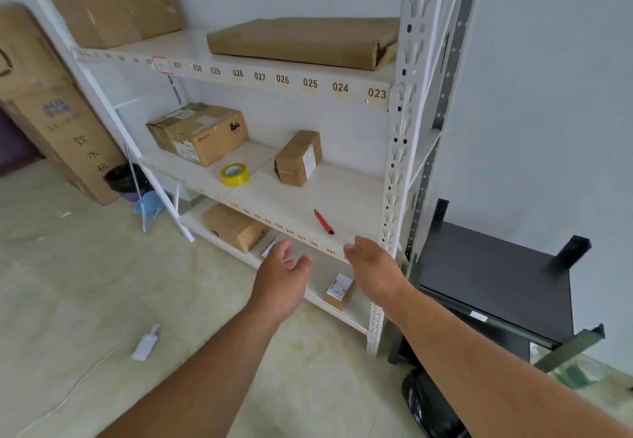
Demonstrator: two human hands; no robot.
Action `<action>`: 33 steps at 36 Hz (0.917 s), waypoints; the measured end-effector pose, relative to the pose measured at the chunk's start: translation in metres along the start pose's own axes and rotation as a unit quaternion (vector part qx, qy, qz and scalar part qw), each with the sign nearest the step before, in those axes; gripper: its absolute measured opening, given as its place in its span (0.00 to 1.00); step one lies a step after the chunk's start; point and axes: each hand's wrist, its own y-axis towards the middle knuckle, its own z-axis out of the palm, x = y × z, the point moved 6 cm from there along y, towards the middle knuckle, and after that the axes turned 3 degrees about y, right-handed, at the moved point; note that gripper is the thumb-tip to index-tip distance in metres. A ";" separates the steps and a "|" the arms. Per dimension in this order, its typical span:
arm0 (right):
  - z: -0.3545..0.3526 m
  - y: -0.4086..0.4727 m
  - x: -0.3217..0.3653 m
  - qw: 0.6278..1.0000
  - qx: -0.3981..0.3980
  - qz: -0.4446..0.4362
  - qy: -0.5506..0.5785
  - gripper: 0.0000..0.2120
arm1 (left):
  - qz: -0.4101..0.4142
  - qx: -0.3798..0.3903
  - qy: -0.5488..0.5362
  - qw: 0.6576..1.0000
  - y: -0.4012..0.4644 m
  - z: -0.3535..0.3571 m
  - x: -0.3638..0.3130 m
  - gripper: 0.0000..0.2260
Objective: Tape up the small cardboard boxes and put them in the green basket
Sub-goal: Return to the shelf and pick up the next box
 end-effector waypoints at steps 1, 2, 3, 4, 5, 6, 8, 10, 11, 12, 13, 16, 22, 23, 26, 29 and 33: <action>0.002 0.008 0.003 1.000 0.001 0.004 0.001 0.27 | -0.002 0.002 0.001 1.000 0.010 -0.002 0.000 0.24; 0.004 0.014 0.004 1.000 -0.001 0.007 -0.001 0.27 | -0.005 0.003 0.002 1.000 0.017 -0.003 0.001 0.24; 0.005 0.020 0.007 1.000 -0.002 0.009 -0.003 0.27 | -0.005 0.004 0.002 1.000 0.026 -0.005 0.001 0.25; 0.007 0.025 0.009 1.000 -0.006 0.007 -0.007 0.27 | -0.005 0.004 0.002 1.000 0.032 -0.006 0.001 0.25; 0.008 0.031 0.014 1.000 -0.012 0.005 -0.008 0.26 | -0.005 0.005 -0.001 1.000 0.041 -0.008 0.002 0.25; 0.011 0.038 0.017 1.000 -0.014 0.003 -0.008 0.25 | -0.004 0.008 -0.003 1.000 0.050 -0.011 0.002 0.26; 0.017 0.052 0.024 1.000 -0.020 0.000 -0.015 0.24 | -0.003 0.014 -0.006 1.000 0.069 -0.016 0.004 0.27; 0.024 0.067 0.029 0.999 -0.030 0.002 -0.020 0.26 | 0.000 0.025 -0.010 1.000 0.090 -0.023 0.007 0.28; 0.028 0.073 0.032 0.999 -0.038 0.006 -0.021 0.27 | 0.002 0.030 -0.016 0.999 0.100 -0.027 0.008 0.28; 0.032 0.079 0.034 0.999 -0.044 0.010 -0.022 0.28 | 0.003 0.033 -0.020 0.999 0.108 -0.030 0.009 0.29; 0.038 0.087 0.039 0.998 -0.052 0.013 -0.022 0.28 | 0.006 0.038 -0.024 0.999 0.121 -0.036 0.011 0.29; 0.056 0.107 0.051 0.997 -0.070 0.028 -0.018 0.27 | 0.008 0.052 -0.022 0.998 0.152 -0.054 0.017 0.28; 0.099 0.146 0.079 0.991 -0.120 0.052 -0.035 0.13 | 0.014 0.076 -0.021 0.997 0.223 -0.095 0.034 0.30; 0.106 0.150 0.083 0.990 -0.124 0.053 -0.033 0.14 | 0.012 0.080 -0.022 0.996 0.233 -0.101 0.038 0.30; 0.124 0.160 0.094 0.989 -0.132 0.060 -0.037 0.16 | 0.013 0.092 -0.017 0.996 0.258 -0.115 0.045 0.30; 0.133 0.175 0.100 0.987 -0.138 0.075 -0.017 0.21 | 0.017 0.106 -0.016 0.994 0.281 -0.122 0.045 0.30; 0.136 0.207 0.099 0.985 -0.146 0.088 -0.021 0.17 | 0.019 0.123 -0.014 0.992 0.311 -0.121 0.045 0.30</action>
